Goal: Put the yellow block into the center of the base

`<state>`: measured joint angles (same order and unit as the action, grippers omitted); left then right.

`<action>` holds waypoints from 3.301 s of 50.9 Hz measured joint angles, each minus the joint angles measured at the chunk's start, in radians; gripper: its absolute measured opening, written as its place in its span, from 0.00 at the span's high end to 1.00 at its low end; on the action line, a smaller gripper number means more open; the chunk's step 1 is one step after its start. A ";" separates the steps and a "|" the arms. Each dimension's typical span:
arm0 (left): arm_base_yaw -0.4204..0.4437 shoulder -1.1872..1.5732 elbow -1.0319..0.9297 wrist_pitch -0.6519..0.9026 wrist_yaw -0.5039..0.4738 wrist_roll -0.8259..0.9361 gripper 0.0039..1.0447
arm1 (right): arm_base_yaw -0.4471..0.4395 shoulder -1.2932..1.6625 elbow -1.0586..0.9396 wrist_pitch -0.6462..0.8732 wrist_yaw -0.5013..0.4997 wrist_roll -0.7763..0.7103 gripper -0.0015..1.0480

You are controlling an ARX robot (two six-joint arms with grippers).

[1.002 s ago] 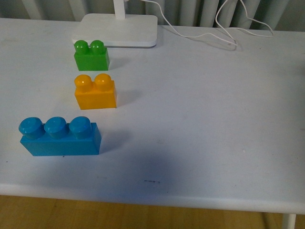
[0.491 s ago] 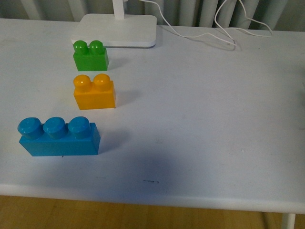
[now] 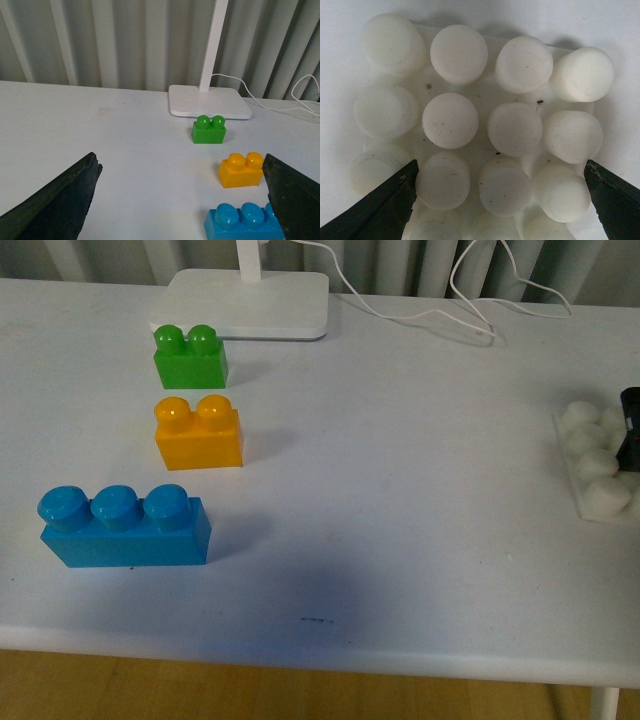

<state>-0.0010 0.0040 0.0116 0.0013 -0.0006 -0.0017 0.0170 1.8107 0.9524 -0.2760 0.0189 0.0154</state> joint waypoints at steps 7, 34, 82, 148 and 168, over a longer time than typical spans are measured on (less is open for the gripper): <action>0.000 0.000 0.000 0.000 0.000 0.000 0.06 | 0.092 -0.011 -0.023 0.033 0.000 0.119 0.09; 0.000 0.000 0.000 0.000 0.000 0.000 0.06 | 0.379 0.075 0.109 0.005 0.022 0.396 0.08; 0.000 0.000 0.000 0.000 0.000 0.000 0.06 | 0.253 -0.377 -0.031 0.005 -0.064 0.278 0.09; 0.000 0.000 0.000 0.000 0.000 0.000 0.06 | -0.021 -1.633 -0.879 0.380 -0.019 -0.012 0.99; 0.000 0.000 0.000 0.000 0.000 0.000 0.06 | -0.021 -1.805 -0.946 0.273 -0.020 -0.012 0.99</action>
<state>-0.0010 0.0040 0.0116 0.0013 -0.0006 -0.0017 -0.0036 0.0059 0.0063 -0.0032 -0.0010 0.0032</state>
